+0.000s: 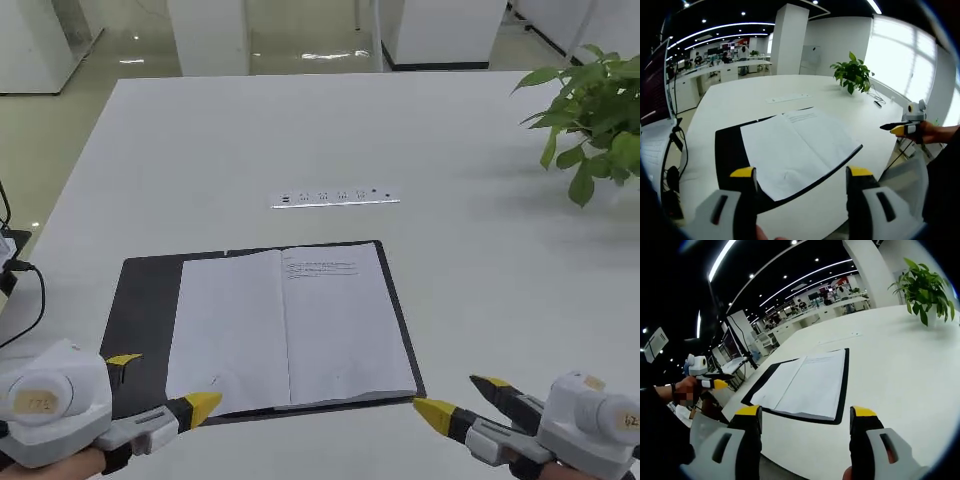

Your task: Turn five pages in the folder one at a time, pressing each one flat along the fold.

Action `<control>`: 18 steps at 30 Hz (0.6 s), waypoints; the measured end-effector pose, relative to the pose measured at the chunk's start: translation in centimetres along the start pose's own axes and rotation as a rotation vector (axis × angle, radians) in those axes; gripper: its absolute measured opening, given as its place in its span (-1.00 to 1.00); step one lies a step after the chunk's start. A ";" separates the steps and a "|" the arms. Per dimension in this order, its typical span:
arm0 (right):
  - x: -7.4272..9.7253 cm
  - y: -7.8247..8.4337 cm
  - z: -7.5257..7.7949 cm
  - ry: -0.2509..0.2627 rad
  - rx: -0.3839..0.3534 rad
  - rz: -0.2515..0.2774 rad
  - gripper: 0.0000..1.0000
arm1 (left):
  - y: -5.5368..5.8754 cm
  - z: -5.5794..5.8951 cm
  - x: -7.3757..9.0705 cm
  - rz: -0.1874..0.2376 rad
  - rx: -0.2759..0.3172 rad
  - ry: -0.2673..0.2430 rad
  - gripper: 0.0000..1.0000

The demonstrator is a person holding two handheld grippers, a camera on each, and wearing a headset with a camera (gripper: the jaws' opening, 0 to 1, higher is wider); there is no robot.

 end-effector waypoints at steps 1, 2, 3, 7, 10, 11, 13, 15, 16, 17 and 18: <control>0.0 0.0 0.0 -0.002 -0.004 0.002 0.41 | -0.3 0.3 -0.5 0.000 -0.002 0.011 0.45; -0.1 0.0 0.0 -0.006 -0.006 0.002 0.42 | -0.4 0.5 -0.8 -0.001 -0.005 0.019 0.45; -0.1 0.0 0.0 -0.006 -0.005 0.001 0.42 | -0.7 0.8 -1.3 -0.002 -0.014 0.027 0.45; -0.3 0.0 0.0 -0.013 0.000 -0.003 0.42 | -1.2 1.6 -2.7 -0.001 -0.019 0.047 0.44; -0.4 -0.1 0.0 -0.022 0.004 0.000 0.43 | -1.5 2.0 -3.5 -0.005 -0.031 0.062 0.44; -0.4 -0.2 0.0 -0.025 0.004 0.002 0.43 | -1.6 2.3 -3.8 -0.007 -0.036 0.070 0.44; -0.4 -0.2 0.2 -0.027 0.001 0.004 0.43 | -1.8 2.8 -4.5 -0.011 -0.047 0.086 0.43; -0.4 -0.2 0.4 -0.030 0.000 0.003 0.43 | -1.8 3.2 -5.2 -0.034 -0.066 0.104 0.44; -0.4 -0.2 0.5 -0.031 -0.001 0.003 0.43 | -1.8 3.3 -5.5 -0.044 -0.073 0.111 0.44; -0.4 -0.2 0.5 -0.033 -0.003 0.003 0.43 | -1.8 3.5 -5.7 -0.049 -0.080 0.115 0.44; -0.4 -0.2 0.5 -0.035 -0.003 0.002 0.43 | -1.8 3.7 -6.1 -0.054 -0.085 0.121 0.44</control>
Point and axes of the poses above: the centre of the closed fingertips' face, and the gripper's own axes: x roughly backward along the fingers, z roughly to its right, y roughly out of its underside, the point moved 8 cm from there along x, roughly backward along the fingers, and after that the axes turned 9 degrees about y, right-handed, at the moved point
